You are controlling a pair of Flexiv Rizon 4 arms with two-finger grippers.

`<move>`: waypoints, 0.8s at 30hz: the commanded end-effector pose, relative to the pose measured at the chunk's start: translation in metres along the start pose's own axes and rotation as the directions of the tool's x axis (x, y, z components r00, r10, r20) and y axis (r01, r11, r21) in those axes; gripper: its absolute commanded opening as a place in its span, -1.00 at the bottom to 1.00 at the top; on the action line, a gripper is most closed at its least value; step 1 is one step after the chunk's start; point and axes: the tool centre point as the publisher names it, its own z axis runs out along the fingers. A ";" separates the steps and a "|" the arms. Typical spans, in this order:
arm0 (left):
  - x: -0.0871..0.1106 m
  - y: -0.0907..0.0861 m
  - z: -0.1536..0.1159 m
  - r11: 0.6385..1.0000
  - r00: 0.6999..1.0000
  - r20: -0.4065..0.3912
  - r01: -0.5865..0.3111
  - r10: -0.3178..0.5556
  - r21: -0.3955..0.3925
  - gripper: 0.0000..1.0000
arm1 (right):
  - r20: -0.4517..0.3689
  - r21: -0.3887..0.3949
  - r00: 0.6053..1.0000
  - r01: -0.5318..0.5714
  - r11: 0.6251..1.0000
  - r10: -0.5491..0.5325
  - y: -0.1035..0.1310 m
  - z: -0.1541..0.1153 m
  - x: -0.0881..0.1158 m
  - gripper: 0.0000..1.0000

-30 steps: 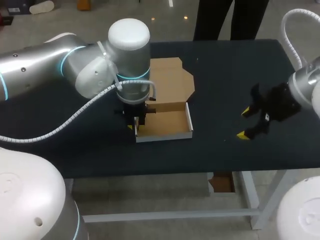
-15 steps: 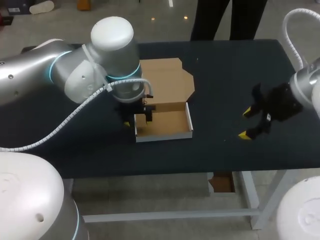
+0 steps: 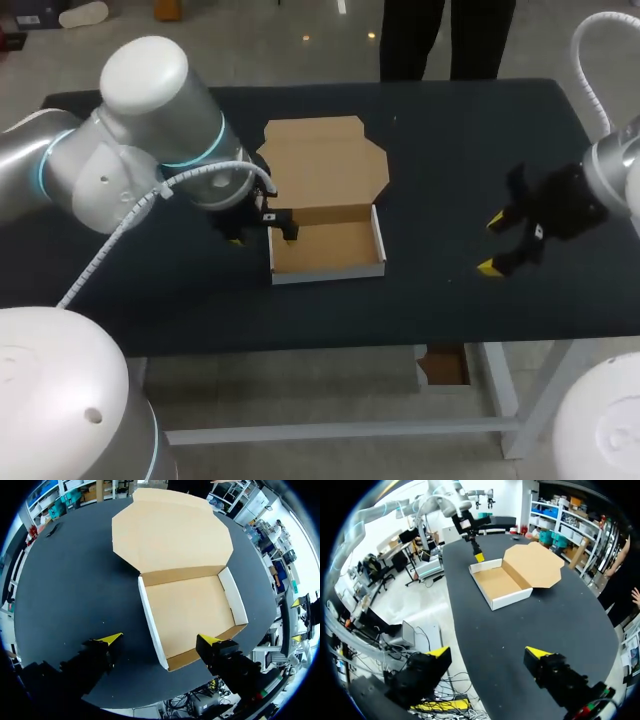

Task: Assemble the packaging by folding the flat box into shape, placing the metal phone stand inside, and closing the box properly

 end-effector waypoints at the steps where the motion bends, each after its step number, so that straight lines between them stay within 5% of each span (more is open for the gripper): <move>1: -0.015 0.019 -0.031 0.995 0.992 -0.095 -0.075 0.081 0.060 1.00 | -0.002 -0.013 1.000 0.004 1.000 -0.004 -0.003 -0.006 0.002 1.00; 7: -0.021 0.040 -0.050 0.973 0.968 -0.122 -0.209 0.220 0.101 1.00 | 0.003 -0.027 1.000 -0.002 1.000 0.002 -0.002 -0.010 0.002 1.00; 13: -0.028 0.059 -0.067 0.959 0.957 -0.118 -0.251 0.267 0.135 1.00 | 0.014 -0.039 1.000 -0.027 0.999 0.027 -0.004 -0.013 0.003 1.00; 24: -0.046 0.084 -0.101 0.987 0.988 -0.109 -0.100 0.113 0.124 1.00 | 0.128 -0.003 0.962 -0.242 0.970 0.241 0.001 -0.037 0.005 1.00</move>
